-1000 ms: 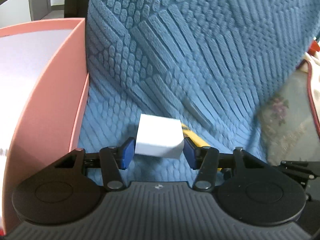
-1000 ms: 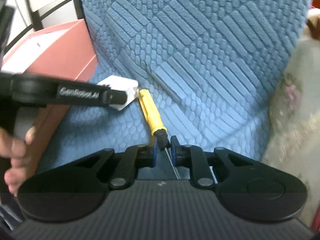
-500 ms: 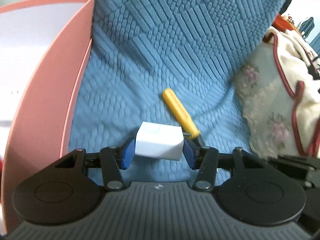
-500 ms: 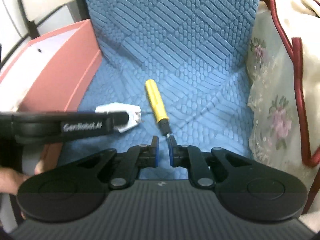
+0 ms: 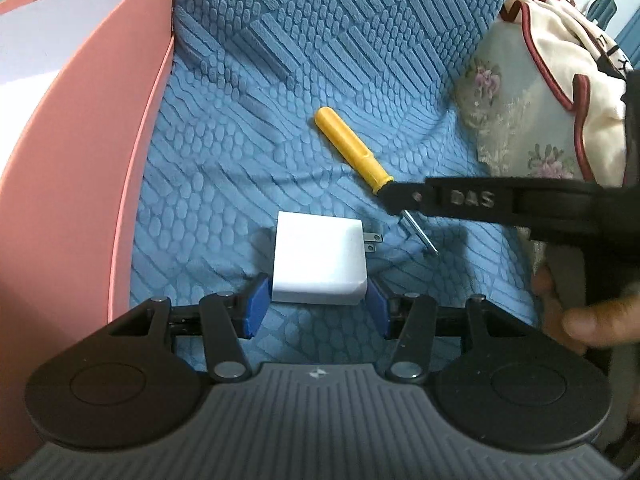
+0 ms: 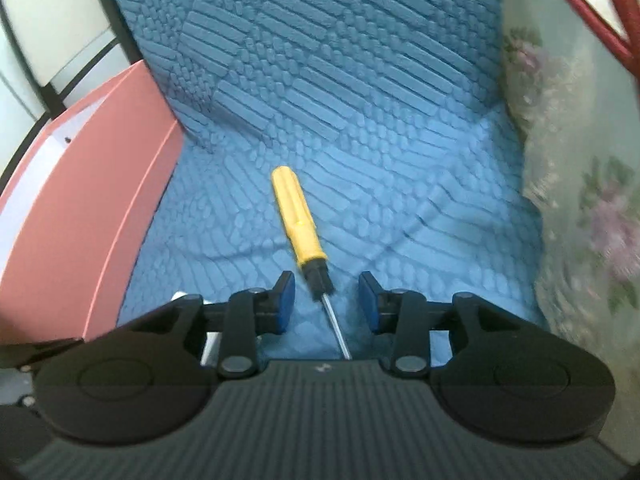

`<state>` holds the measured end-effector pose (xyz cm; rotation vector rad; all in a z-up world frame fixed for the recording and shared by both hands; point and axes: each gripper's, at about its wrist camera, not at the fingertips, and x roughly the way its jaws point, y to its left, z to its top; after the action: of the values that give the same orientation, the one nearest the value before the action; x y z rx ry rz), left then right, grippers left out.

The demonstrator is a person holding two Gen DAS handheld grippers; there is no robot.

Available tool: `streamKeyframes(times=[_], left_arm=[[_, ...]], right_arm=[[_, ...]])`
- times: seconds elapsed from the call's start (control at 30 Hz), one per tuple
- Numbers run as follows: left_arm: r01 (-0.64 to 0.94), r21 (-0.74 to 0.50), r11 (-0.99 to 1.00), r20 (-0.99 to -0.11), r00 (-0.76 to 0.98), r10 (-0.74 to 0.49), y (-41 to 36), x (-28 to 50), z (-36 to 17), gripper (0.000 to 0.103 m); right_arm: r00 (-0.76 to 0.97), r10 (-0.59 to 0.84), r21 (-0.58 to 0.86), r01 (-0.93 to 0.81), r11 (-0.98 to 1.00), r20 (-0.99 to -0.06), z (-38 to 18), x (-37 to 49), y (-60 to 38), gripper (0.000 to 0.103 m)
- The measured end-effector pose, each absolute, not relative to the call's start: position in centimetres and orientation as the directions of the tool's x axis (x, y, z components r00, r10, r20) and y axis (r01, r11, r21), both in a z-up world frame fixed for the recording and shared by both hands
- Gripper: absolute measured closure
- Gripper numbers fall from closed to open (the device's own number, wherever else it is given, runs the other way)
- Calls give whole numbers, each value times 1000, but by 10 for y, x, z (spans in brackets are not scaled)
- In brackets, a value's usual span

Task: Organize rigid objects
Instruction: 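Lift the charger with the left gripper while the right gripper lifts the screwdriver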

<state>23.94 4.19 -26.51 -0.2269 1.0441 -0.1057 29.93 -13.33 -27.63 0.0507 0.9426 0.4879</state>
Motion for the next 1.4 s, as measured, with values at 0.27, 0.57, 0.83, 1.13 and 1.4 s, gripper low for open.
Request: streamKeyframes(times=[0.27, 0.57, 0.83, 1.13, 1.4], left_arm=[[-25, -236, 971, -847, 496, -193, 41, 241, -268, 44], [-24, -237, 971, -848, 494, -194, 41, 242, -269, 43], [-24, -238, 971, -847, 494, -195, 42, 242, -269, 43], [-9, -219, 976, -850, 493, -186, 40, 242, -270, 39], [-36, -185, 982, -851, 506, -142, 37, 248, -271, 35]], right_arm=[[495, 400, 171, -444, 879, -772, -283, 311, -114, 81], [529, 283, 111, -334, 936, -800, -264, 276, -125, 81], [519, 259, 190, -182, 965, -815, -254, 241, -144, 81], [508, 279, 230, -157, 960, -815, -264, 240, -150, 75], [488, 325, 295, -140, 945, -810, -276, 261, -154, 75]])
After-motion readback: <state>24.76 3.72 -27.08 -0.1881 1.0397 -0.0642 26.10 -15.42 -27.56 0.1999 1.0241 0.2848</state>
